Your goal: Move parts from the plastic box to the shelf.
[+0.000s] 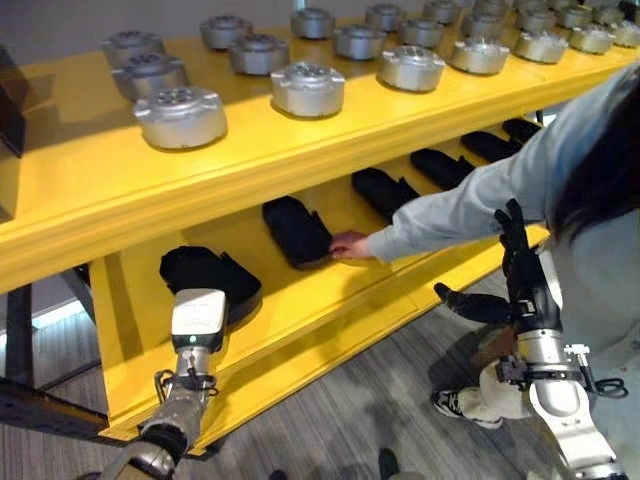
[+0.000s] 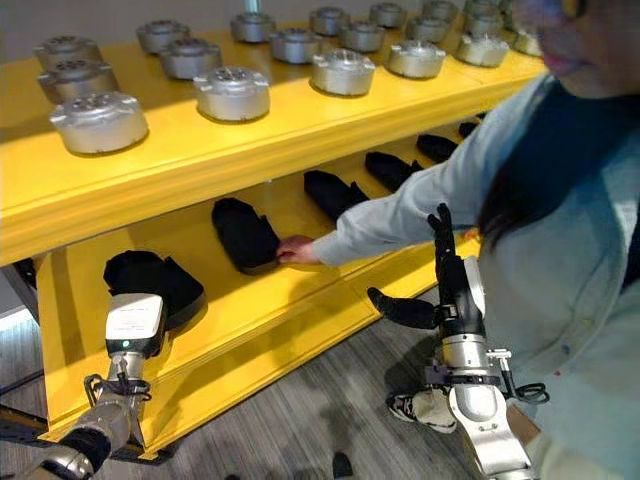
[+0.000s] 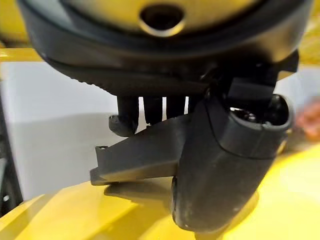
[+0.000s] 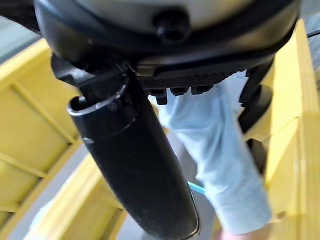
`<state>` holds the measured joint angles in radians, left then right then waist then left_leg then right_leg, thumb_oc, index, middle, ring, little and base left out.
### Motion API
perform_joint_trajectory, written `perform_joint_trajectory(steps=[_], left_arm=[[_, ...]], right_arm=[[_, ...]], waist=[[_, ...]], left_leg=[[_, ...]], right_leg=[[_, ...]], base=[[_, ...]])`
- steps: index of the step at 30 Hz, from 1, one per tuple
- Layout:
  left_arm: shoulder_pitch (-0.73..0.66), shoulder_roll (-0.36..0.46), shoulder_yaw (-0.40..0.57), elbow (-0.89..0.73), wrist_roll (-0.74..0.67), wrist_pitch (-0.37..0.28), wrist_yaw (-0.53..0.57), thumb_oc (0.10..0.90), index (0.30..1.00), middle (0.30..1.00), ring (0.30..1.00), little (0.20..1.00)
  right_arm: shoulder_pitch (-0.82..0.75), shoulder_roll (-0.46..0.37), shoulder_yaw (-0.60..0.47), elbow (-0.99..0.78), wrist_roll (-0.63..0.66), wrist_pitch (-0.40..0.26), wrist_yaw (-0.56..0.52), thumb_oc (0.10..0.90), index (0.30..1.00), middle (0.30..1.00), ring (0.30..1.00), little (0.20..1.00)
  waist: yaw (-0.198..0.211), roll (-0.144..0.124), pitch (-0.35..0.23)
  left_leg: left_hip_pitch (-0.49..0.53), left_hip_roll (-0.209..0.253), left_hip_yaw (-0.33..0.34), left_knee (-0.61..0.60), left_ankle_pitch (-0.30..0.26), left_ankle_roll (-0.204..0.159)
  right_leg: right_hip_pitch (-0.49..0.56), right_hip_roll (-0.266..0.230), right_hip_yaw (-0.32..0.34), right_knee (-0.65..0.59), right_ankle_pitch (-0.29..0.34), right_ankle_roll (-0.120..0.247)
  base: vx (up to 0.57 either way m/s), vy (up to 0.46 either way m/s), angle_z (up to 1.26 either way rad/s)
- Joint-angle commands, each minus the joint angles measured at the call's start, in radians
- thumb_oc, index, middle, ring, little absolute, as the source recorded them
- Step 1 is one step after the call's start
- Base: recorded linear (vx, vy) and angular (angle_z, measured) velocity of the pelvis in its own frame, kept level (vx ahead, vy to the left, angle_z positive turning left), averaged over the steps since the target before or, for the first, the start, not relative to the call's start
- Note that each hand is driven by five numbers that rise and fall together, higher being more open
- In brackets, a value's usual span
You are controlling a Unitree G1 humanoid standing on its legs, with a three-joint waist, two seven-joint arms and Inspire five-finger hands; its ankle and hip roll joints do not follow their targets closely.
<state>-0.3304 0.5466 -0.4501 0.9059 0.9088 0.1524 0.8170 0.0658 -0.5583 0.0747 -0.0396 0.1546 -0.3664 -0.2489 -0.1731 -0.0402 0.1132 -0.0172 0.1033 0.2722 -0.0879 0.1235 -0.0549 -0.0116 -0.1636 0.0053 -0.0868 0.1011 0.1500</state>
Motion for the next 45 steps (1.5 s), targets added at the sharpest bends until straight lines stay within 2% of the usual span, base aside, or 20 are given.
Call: perform_joint_trajectory(steps=[1,9,22,40,45], left_arm=[[-0.114,0.06,-0.008,0.065,-0.04,0.008,0.006,0.4,0.3,0.3,0.3,0.3],[-0.073,0.076,-0.034,0.131,0.019,0.026,-0.024,0.4,0.3,0.3,0.3,0.3],[-0.012,0.146,-0.051,0.171,0.111,0.007,-0.027,0.4,0.3,0.3,0.3,0.3],[-0.086,0.269,-0.087,0.193,0.182,-0.025,-0.053,0.4,0.3,0.3,0.3,0.3],[-0.087,0.295,-0.101,0.195,0.294,-0.059,-0.056,0.4,0.3,0.3,0.3,0.3]], right_arm=[[-0.171,-0.067,-0.043,-0.054,-0.014,-0.125,-0.014,0.9,1.0,1.0,1.0,1.0],[-0.172,-0.084,-0.05,-0.038,-0.009,-0.138,0.012,0.9,1.0,1.0,1.0,1.0],[-0.173,-0.114,-0.07,-0.026,-0.016,-0.132,0.029,0.9,1.0,1.0,1.0,1.0],[-0.265,-0.196,-0.068,-0.023,-0.015,-0.094,0.012,0.9,1.0,1.0,1.0,1.0],[-0.257,-0.213,-0.075,-0.036,-0.008,-0.077,0.011,0.9,1.0,1.0,1.0,1.0]], waist=[[0.011,0.014,0.068],[0.003,0.022,0.084],[0.011,0.039,0.096],[0.005,0.052,0.172],[-0.001,0.055,0.178]], left_leg=[[0.052,0.032,-0.008,0.026,-0.124,0.006],[0.055,0.025,-0.006,0.033,-0.128,0.008],[0.056,0.016,-0.017,0.035,-0.13,0.011],[-0.006,-0.002,-0.022,0.069,-0.135,0.015],[-0.007,-0.014,-0.017,0.086,-0.145,0.025]], right_leg=[[-0.008,0.03,-0.034,0.095,-0.109,-0.005],[-0.002,0.024,-0.033,0.091,-0.11,-0.003],[-0.001,0.015,-0.042,0.098,-0.117,0.001],[-0.063,0.0,-0.029,0.132,-0.116,0.003],[-0.072,-0.012,-0.025,0.161,-0.123,0.011]], base=[[-0.02,0.046,-0.06],[0.01,0.055,-0.05],[0.01,0.047,0.0],[-0.03,0.079,0.02],[0.03,0.095,0.03]])
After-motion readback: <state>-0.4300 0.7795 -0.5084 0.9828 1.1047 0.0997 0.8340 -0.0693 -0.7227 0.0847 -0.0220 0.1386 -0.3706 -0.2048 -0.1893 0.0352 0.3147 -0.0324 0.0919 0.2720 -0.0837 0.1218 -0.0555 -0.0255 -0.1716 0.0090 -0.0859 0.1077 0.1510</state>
